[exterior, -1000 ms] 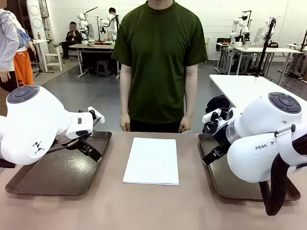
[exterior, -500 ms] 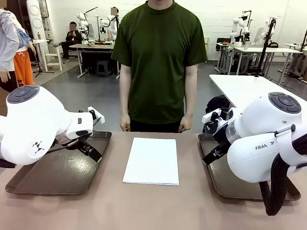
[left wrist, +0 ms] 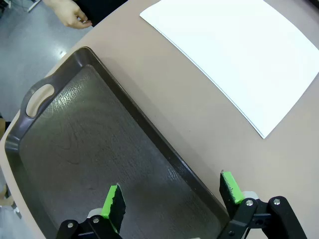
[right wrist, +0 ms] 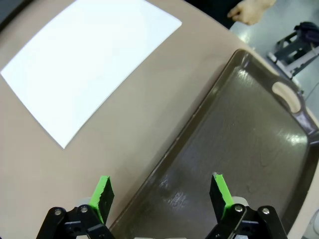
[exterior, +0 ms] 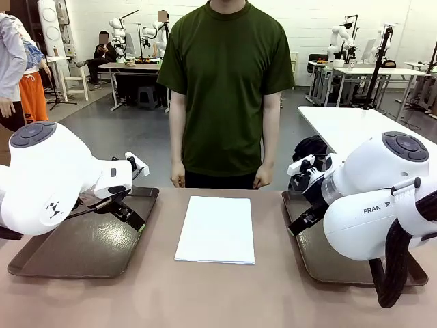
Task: Sort the A4 documents.
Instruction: Receive the A4 Paper.
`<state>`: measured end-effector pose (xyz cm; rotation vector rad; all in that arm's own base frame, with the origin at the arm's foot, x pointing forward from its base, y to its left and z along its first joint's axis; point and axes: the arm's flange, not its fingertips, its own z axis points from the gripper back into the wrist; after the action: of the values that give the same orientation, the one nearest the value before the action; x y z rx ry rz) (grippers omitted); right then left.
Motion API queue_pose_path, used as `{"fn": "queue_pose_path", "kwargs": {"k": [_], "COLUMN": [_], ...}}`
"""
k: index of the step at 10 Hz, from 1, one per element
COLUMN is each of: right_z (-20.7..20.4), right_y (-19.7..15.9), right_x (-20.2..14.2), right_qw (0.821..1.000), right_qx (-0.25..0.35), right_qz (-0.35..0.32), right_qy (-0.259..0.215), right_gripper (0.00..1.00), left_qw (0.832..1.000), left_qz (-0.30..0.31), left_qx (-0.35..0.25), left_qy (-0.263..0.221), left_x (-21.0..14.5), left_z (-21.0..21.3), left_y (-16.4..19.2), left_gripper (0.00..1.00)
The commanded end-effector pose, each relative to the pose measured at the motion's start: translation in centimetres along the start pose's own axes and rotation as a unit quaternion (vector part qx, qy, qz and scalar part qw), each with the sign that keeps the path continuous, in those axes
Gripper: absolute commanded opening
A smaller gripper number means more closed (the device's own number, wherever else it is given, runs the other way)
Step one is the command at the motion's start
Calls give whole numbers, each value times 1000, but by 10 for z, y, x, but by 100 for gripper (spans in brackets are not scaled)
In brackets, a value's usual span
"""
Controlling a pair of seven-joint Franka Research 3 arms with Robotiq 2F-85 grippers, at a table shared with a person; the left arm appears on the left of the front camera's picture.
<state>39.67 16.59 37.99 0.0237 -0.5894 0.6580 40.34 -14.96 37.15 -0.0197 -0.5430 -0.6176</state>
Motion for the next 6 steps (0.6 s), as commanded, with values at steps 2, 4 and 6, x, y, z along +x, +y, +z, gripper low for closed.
{"fn": "queue_pose_path", "kwargs": {"k": [2,4,6], "right_z": [62,103,125], "right_y": [-34,-70,-92], "right_x": [-38,-65,-83], "right_qw": [995,990,983], "right_qx": [66,88,121], "right_qz": [15,5,-2], "right_qy": [-72,-114,-140], "right_gripper": [100,100,100], "left_qw": [993,983,984], "left_qz": [-17,-10,-28], "left_qx": [-88,-140,-120], "left_qy": [-71,-116,-126], "left_x": [-13,-32,-50], "left_z": [49,89,107], "left_y": [20,50,75], "left_gripper": [100,100,100]}}
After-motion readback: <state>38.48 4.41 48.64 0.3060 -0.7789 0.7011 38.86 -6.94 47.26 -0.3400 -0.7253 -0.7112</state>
